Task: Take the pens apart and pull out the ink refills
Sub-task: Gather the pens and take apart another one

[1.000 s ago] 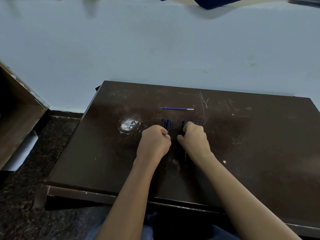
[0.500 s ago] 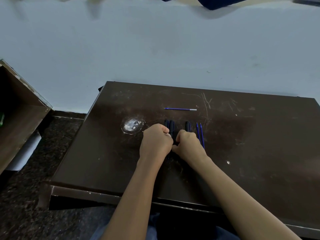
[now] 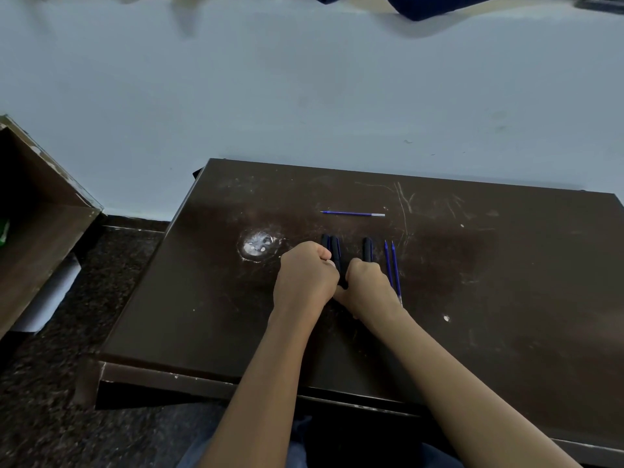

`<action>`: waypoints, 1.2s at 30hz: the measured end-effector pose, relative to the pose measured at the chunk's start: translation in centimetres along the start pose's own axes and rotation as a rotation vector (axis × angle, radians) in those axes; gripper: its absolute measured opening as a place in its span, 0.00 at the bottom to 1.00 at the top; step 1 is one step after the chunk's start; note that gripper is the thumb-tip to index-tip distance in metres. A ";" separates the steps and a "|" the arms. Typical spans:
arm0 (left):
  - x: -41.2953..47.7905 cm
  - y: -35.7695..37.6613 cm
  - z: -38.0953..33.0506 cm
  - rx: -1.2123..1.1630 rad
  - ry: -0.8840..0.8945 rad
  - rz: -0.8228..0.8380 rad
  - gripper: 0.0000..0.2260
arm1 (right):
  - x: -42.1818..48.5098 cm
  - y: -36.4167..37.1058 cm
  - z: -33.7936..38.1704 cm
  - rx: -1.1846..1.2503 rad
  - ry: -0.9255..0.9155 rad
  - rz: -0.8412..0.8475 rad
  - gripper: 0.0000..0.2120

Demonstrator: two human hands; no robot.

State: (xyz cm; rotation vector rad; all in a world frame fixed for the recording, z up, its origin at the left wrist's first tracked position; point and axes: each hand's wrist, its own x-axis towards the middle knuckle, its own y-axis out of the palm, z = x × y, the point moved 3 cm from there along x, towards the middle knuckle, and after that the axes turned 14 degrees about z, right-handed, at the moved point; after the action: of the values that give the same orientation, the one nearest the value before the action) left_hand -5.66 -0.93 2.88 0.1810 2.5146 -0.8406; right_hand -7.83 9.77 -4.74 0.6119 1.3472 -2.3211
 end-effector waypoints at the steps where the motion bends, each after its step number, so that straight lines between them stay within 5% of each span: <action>1: 0.0 0.0 0.0 0.003 0.002 0.000 0.11 | 0.0 0.1 0.0 0.003 0.006 0.017 0.12; 7: 0.0 0.0 0.1 0.011 0.023 -0.004 0.11 | 0.3 -0.2 0.1 -0.030 0.076 0.110 0.14; 11: -0.1 -0.1 -0.2 -0.003 0.014 -0.038 0.11 | -0.1 -1.5 0.4 0.315 0.117 0.168 0.10; 15: -0.3 -0.2 -0.9 -0.058 0.069 -0.037 0.14 | -2.6 -3.2 2.3 0.696 -0.164 0.372 0.08; 20: 0.2 -0.4 -0.6 -0.008 0.133 -0.084 0.09 | -4.3 -3.9 3.2 0.769 -0.349 0.606 0.13; 25: 0.3 -0.3 -0.6 0.025 0.133 -0.048 0.08 | -2.9 -4.8 1.1 0.955 -0.168 0.358 0.04; 31: 0.5 0.9 -0.8 0.029 0.015 0.229 0.09 | -2.2 -5.6 0.6 1.200 -0.224 0.207 0.11; 36: 0.1 0.3 -0.9 0.057 0.149 0.057 0.15 | -2.5 -5.9 1.0 1.242 -0.289 0.194 0.05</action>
State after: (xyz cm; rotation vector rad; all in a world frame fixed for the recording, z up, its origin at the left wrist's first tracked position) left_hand -6.04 -0.15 3.25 0.3439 2.6105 -0.9062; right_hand -9.07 11.87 1.22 0.6201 -0.4008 -2.7053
